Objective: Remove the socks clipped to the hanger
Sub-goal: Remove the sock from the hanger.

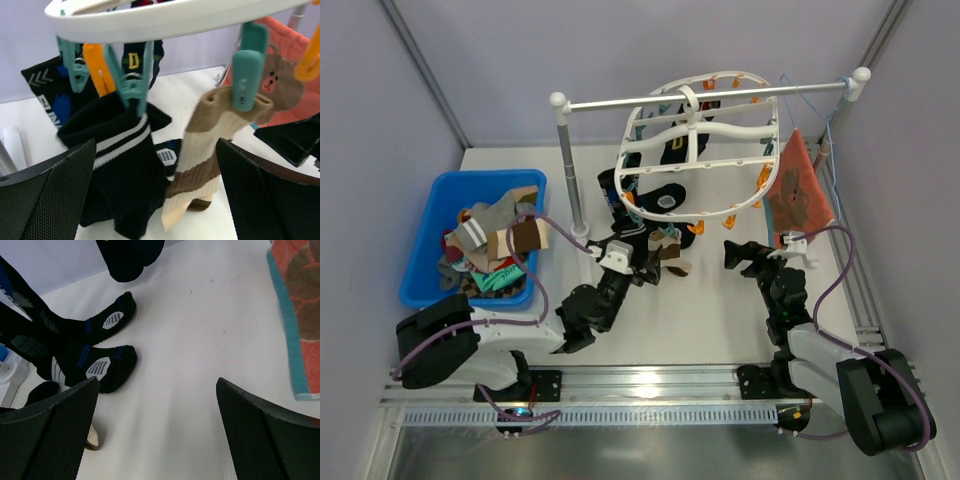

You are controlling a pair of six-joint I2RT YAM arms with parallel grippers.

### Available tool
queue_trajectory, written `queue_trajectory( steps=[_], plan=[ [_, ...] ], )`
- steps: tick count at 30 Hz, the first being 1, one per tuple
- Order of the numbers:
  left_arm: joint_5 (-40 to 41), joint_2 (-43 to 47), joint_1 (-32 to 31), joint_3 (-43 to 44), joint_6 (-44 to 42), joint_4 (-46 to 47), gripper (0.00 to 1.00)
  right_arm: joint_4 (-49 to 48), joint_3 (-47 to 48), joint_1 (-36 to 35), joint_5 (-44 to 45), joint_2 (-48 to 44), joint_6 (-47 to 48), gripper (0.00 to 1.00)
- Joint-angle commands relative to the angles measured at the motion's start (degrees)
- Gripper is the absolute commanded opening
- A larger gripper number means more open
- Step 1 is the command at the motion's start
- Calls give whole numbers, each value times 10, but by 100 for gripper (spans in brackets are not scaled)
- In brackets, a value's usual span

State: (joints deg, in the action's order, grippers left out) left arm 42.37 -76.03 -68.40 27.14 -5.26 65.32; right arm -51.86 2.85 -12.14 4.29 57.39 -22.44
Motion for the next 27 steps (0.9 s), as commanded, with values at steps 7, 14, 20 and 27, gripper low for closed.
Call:
queue_trajectory(
  steps=[7, 14, 20, 27],
  plan=[
    [-105, -61, 17, 2, 17, 43, 100, -40, 0, 2, -5, 4, 2, 98],
    [-95, -138, 27, 15, 10, 97, 100, -40, 0, 2, -6, 3, 3, 98],
    [-98, -201, 51, -9, 2, 209, 100, -43, 0, 3, -12, 4, 7, 98],
    [-142, -243, 54, 0, 0, 233, 52, -54, -5, 3, -20, 3, 12, 98]
  ],
)
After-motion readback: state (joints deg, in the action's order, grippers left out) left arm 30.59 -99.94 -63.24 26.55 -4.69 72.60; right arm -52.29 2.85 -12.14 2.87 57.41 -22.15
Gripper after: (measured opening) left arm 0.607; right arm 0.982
